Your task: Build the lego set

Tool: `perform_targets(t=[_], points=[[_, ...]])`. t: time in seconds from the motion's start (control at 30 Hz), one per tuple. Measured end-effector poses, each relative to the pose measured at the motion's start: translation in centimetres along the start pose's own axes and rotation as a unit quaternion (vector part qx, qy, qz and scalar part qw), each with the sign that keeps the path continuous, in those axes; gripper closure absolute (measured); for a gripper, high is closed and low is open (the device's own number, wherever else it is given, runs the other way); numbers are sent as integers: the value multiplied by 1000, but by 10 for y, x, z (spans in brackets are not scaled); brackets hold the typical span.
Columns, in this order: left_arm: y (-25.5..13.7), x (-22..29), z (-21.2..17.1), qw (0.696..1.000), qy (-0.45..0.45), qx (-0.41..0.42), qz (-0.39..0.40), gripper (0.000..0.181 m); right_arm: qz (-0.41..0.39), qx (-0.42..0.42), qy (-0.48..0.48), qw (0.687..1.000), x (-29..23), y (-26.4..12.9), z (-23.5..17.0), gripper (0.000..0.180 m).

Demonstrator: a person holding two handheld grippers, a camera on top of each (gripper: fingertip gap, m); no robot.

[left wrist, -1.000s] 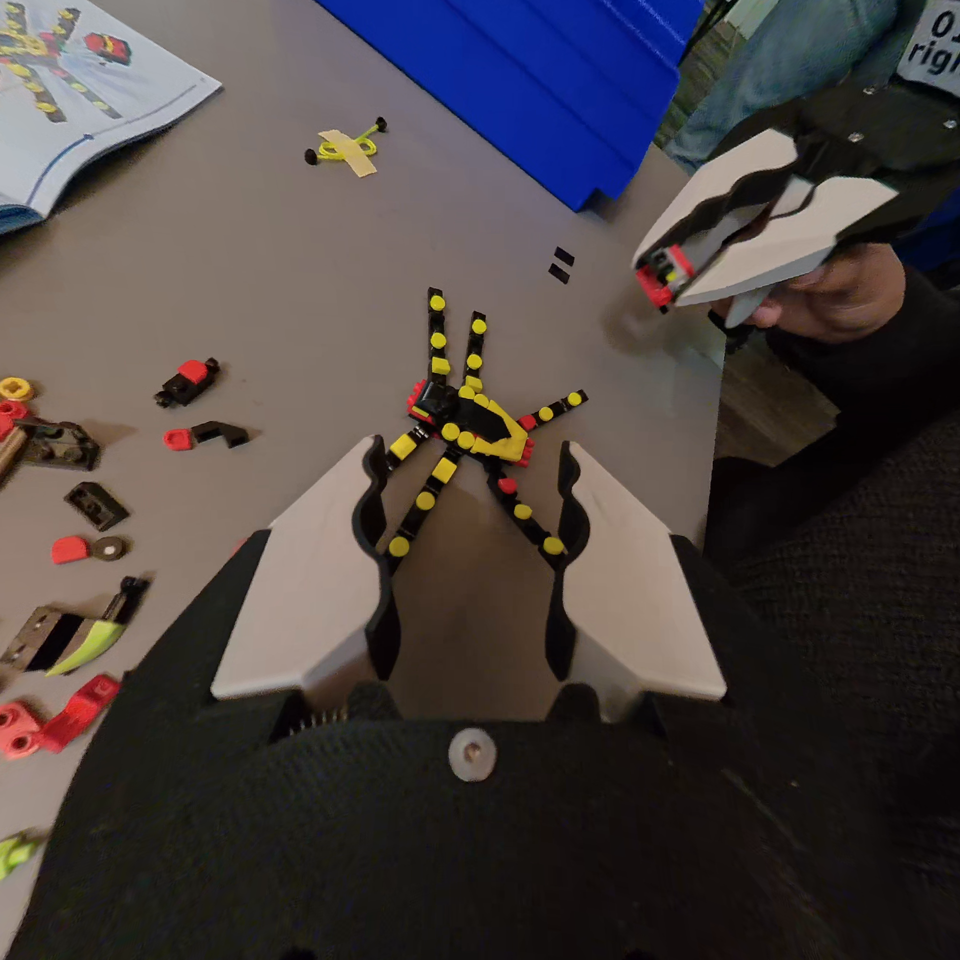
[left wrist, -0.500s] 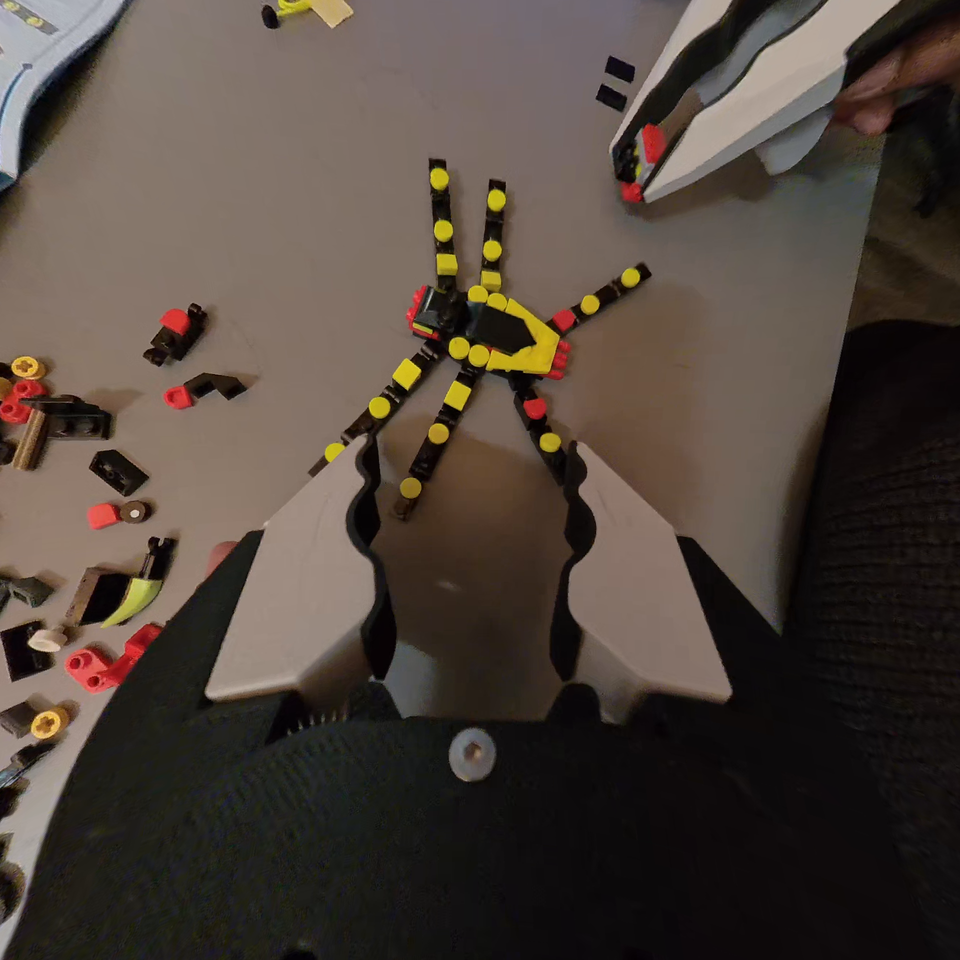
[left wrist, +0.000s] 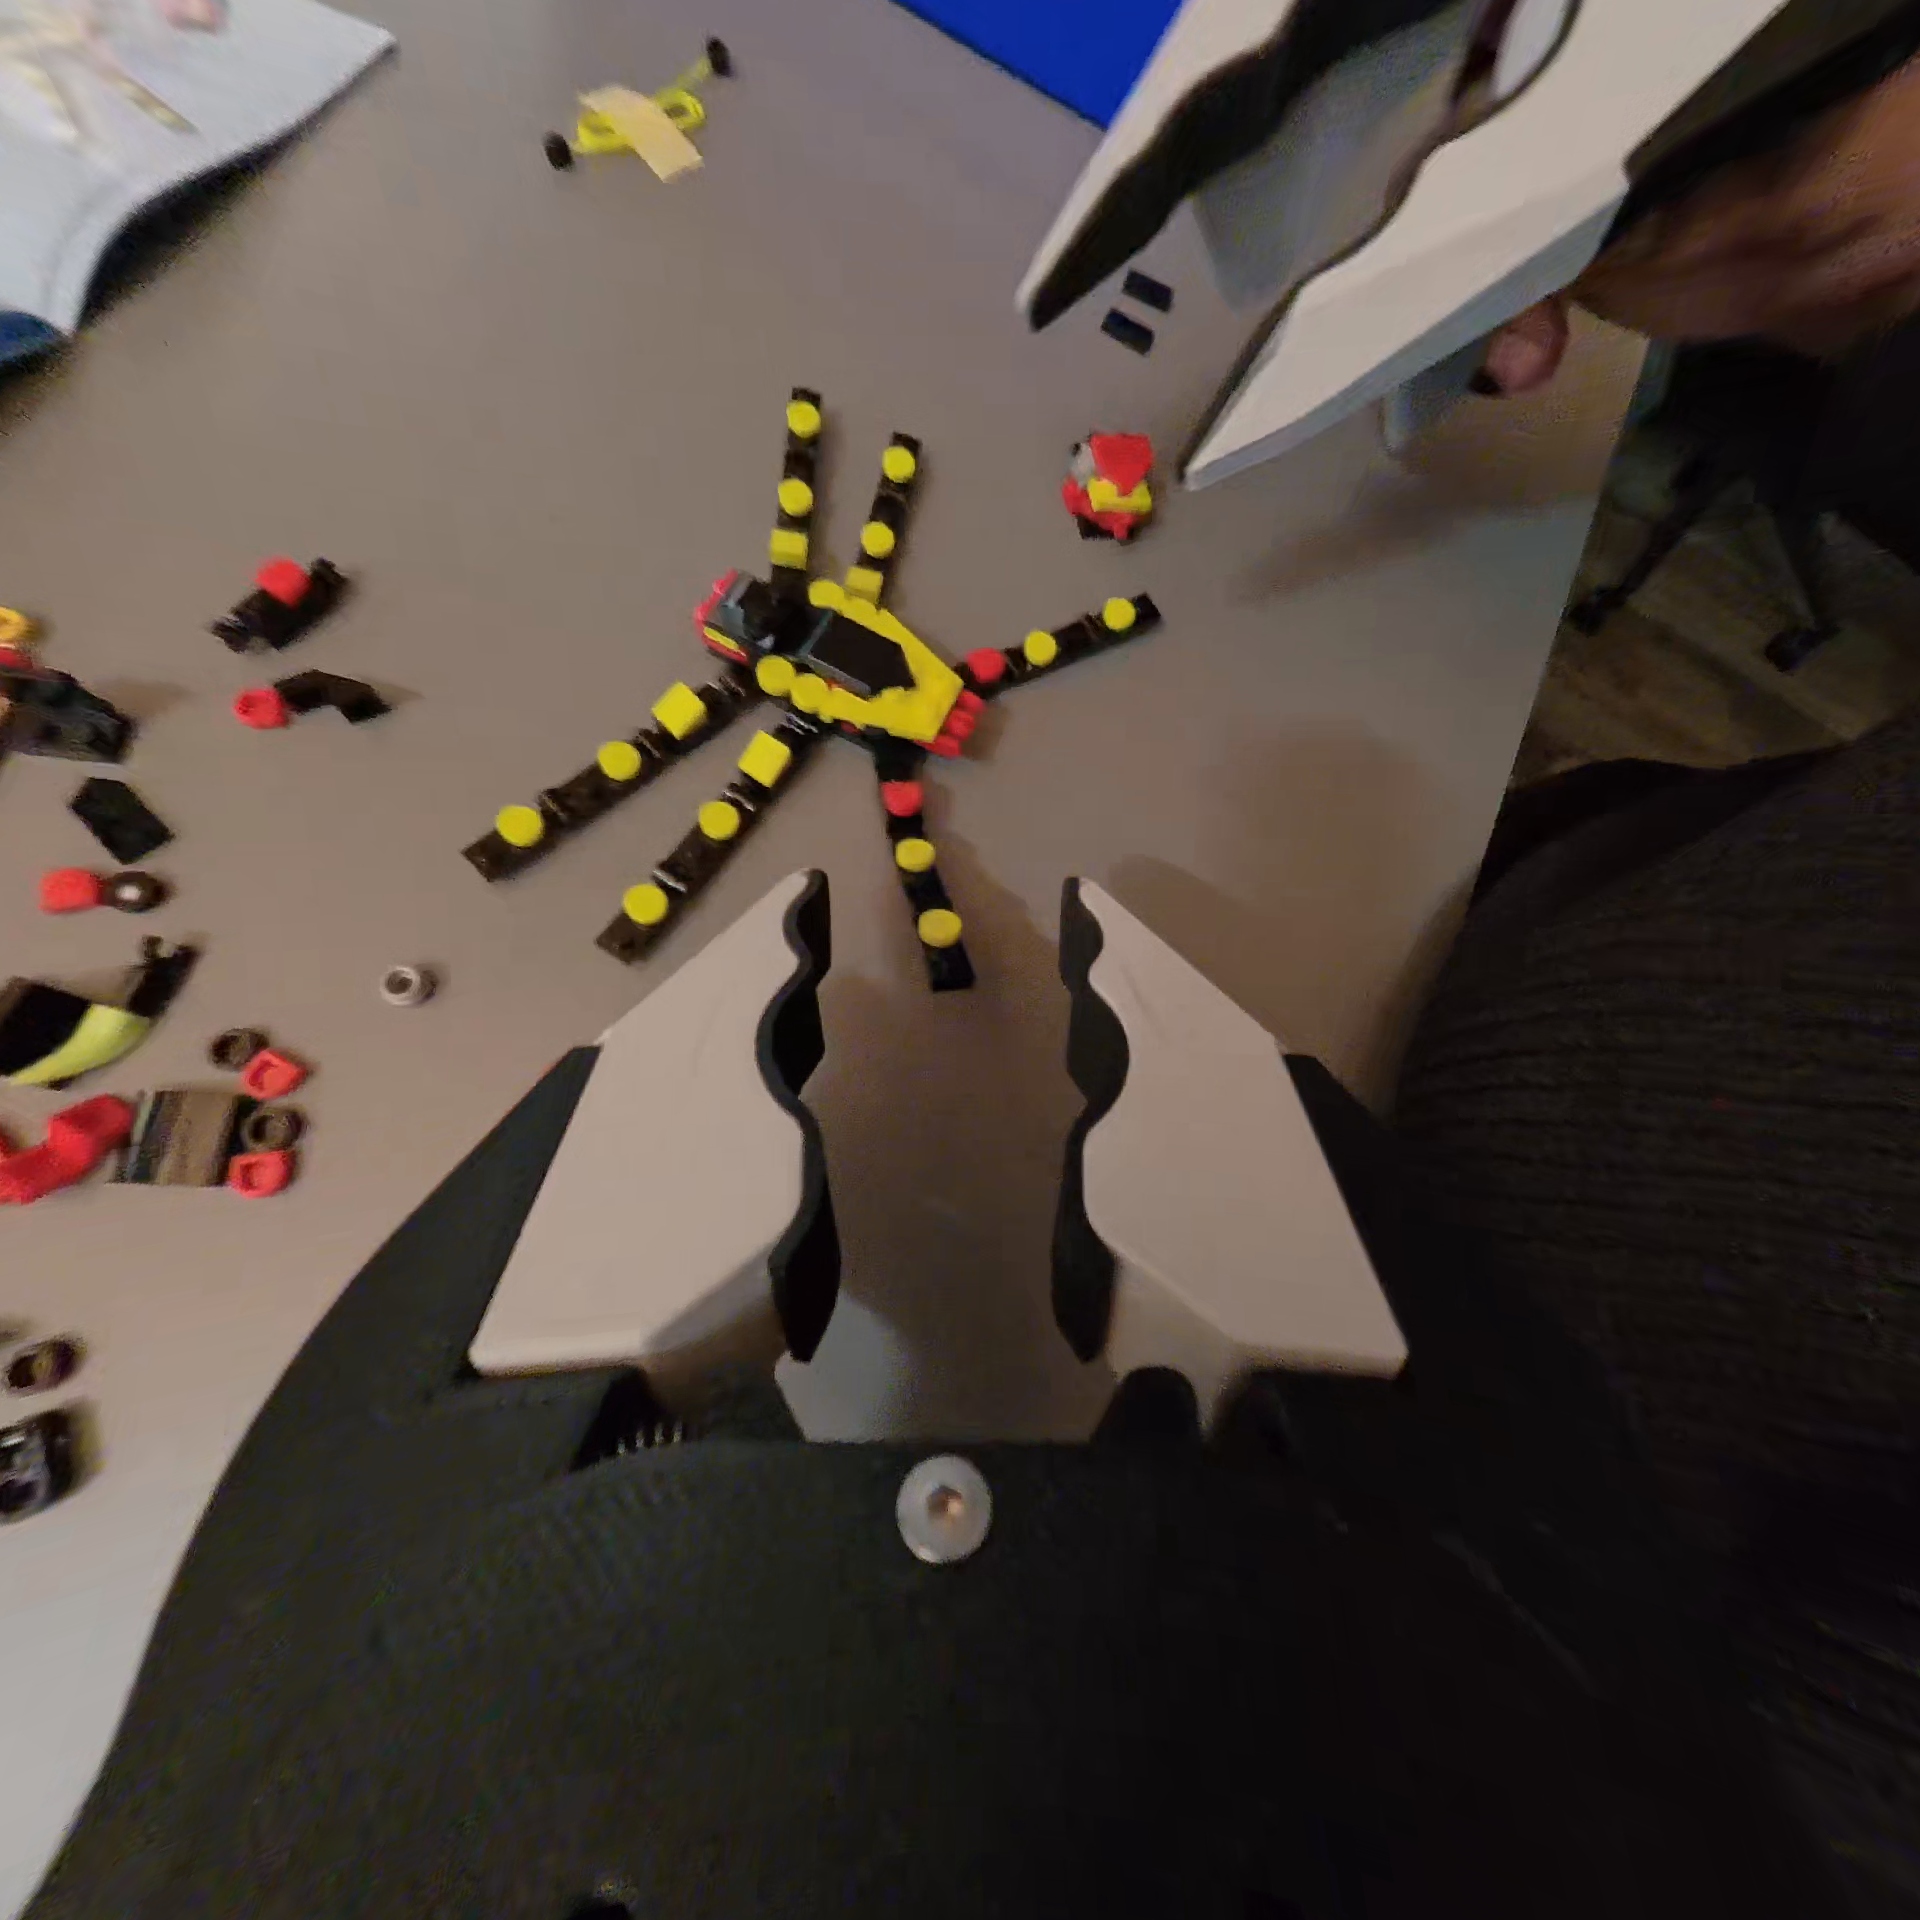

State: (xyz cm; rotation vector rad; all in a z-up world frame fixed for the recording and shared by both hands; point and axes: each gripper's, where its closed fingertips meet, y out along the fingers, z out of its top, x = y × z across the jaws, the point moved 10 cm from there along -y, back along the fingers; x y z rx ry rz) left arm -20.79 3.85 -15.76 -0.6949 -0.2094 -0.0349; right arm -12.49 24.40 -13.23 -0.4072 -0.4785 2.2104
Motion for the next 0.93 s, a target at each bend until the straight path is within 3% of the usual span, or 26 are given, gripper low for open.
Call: perform_targets(t=[0.27,0.4,0.6,0.93], points=[[3,2,-1,1000,19,-5,21,142,65,-72,-121,988,15,51,5,178],[1,-1,-1,1000,9,2,16,149,57,-99,-150,982,18,59,7,180],[1,-5,-3,1000,-4,-3,9,173,63,-113,-144,981,19,64,4,180],[7,-9,-13,999,-11,-48,13,174,71,-110,-130,983,21,65,4,180]])
